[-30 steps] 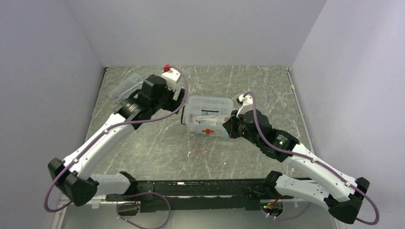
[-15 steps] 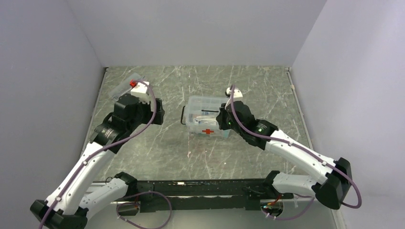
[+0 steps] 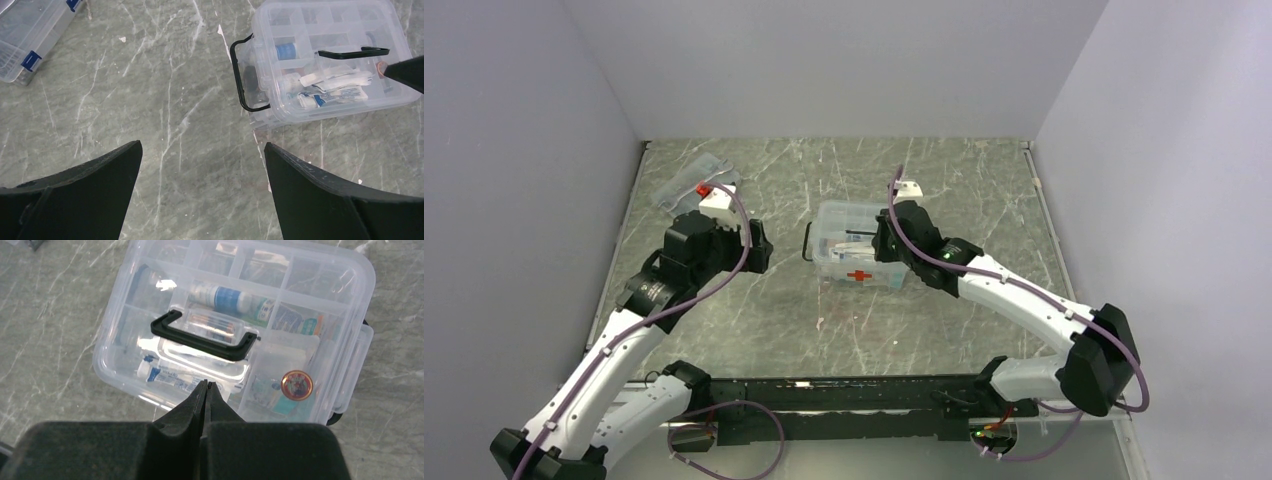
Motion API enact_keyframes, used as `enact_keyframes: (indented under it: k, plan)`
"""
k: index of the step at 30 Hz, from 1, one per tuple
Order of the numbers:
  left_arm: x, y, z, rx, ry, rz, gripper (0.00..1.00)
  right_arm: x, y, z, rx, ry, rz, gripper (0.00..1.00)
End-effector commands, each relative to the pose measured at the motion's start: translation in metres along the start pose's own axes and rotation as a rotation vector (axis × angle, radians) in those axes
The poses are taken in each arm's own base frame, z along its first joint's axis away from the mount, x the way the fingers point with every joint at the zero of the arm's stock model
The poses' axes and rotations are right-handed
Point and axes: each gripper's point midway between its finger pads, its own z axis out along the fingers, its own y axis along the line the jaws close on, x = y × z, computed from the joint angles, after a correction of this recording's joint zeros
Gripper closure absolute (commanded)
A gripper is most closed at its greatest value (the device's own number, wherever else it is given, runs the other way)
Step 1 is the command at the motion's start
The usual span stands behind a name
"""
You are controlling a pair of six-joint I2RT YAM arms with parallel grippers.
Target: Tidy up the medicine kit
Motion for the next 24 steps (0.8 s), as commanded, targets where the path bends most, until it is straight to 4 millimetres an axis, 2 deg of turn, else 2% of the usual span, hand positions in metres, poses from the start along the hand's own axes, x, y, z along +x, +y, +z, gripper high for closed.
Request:
enact_keyframes:
  k: [1,7,17,24]
  plan:
    - [-0.017,-0.008,-0.005,0.046,-0.074,-0.028,0.01,-0.037,0.014,0.006,-0.044,-0.088,0.06,1.0]
    - [-0.017,-0.009,-0.006,0.054,-0.079,-0.025,0.01,-0.04,0.009,0.022,-0.03,-0.077,0.08,1.0]
    - [-0.019,-0.014,-0.009,0.081,-0.084,-0.023,0.0,-0.052,0.001,0.038,-0.015,-0.099,0.109,1.0]
    - [-0.027,-0.032,-0.009,0.171,-0.07,-0.018,0.01,-0.064,-0.01,0.048,0.011,-0.09,0.108,1.0]
